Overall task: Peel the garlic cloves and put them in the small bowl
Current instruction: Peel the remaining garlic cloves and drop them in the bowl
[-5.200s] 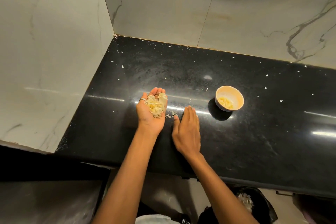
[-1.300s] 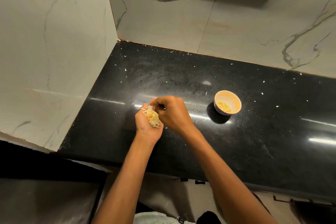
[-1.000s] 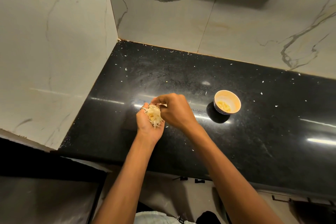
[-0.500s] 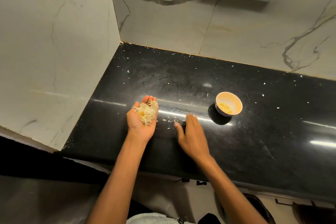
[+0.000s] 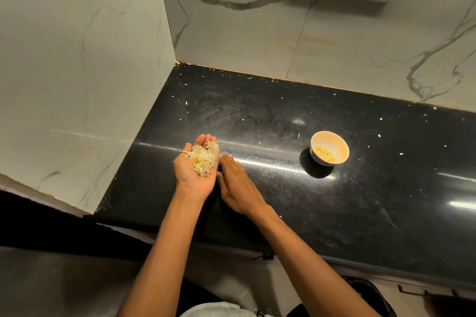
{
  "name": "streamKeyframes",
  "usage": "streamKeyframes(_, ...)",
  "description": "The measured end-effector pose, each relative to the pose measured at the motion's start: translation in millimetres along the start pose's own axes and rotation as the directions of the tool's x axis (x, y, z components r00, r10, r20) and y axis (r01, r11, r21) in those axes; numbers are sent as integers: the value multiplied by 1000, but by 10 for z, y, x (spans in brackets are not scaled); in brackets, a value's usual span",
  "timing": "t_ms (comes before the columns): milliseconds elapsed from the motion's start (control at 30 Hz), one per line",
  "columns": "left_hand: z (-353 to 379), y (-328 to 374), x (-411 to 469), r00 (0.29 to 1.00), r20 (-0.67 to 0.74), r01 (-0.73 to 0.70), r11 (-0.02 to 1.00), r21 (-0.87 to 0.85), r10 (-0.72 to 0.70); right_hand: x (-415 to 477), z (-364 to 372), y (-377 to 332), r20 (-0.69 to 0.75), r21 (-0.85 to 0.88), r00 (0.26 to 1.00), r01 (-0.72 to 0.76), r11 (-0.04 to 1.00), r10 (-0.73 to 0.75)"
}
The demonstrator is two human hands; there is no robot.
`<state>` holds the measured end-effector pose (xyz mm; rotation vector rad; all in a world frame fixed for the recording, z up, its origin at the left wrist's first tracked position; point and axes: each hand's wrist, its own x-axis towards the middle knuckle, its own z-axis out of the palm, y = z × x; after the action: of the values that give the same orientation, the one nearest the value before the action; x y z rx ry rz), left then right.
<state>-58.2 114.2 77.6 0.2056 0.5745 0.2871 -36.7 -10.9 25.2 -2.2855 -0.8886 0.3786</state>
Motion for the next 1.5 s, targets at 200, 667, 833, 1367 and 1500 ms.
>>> streamKeyframes(200, -8, 0, -17, 1000, -2, 2, 1000, -2, -2, 85, -335, 268, -188, -58, 982, 11, 998, -22)
streamKeyframes(667, -17, -83, -17, 1000, -16, 27, 1000, 15, -27, -123, -335, 393, -113, -200, 975, 168, 965, -193)
streamKeyframes(833, -66, -92, 4, 999, -23, 33, 999, 17, -33, -292, -564, 486, -242, -33, 970, -45, 998, 35)
streamKeyframes(1367, -51, -90, 25, 1000, -24, 16, 1000, 4, -16, -15, -431, 206, -268, -92, 928, -292, 952, 259)
streamKeyframes(1500, -65, -117, 50, 999, -24, 21, 1000, -4, -21, -82, -228, 70, -199, -210, 963, -223, 952, 182)
